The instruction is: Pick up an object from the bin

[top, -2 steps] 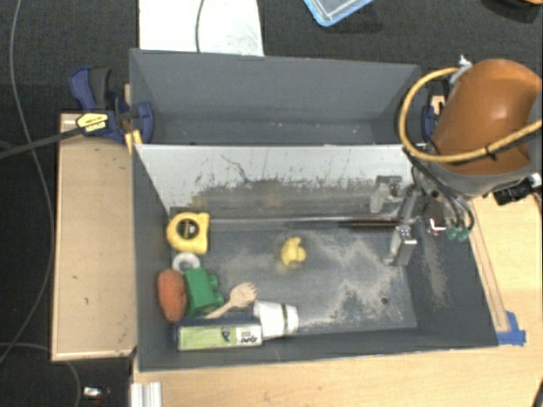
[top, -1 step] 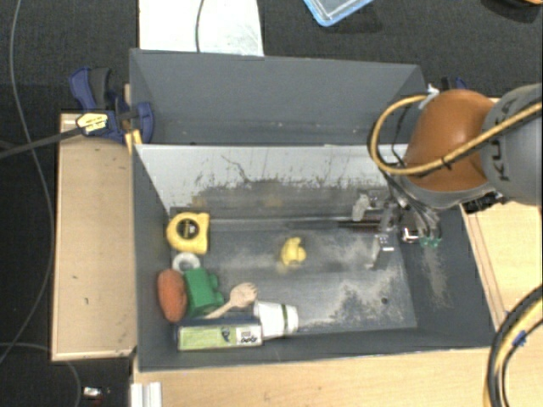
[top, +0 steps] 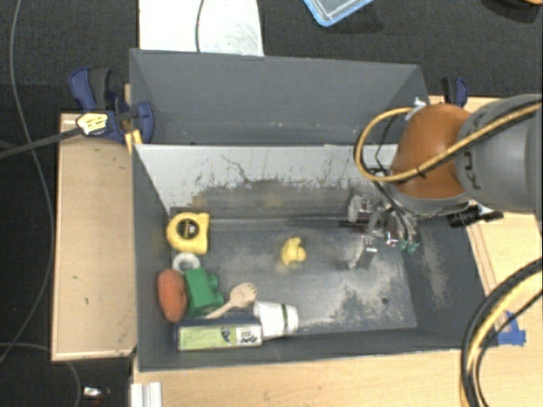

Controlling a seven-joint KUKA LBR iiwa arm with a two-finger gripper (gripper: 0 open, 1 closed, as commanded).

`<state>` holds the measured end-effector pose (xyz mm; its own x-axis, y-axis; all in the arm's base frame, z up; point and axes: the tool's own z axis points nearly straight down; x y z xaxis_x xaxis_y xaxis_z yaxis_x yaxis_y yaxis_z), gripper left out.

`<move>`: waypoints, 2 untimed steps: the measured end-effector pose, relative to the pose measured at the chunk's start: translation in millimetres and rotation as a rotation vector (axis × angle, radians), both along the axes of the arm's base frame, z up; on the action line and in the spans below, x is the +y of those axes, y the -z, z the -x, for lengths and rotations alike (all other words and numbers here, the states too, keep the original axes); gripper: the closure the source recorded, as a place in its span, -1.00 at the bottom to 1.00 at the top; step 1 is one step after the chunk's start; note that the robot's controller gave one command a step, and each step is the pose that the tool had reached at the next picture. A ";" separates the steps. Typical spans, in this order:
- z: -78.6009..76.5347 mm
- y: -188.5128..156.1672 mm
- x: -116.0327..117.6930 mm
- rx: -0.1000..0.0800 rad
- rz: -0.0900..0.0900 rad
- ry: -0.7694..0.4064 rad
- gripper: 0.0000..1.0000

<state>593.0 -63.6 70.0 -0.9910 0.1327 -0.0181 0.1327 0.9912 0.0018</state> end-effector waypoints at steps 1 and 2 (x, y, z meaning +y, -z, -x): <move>8.3 -0.9 -16.5 0.008 -0.005 0.314 -1.00; 1.6 -1.1 -33.6 -0.005 -0.002 0.113 -1.00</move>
Offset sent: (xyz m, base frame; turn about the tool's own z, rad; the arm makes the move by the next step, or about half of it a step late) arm -0.0029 -0.0323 0.0000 0.1127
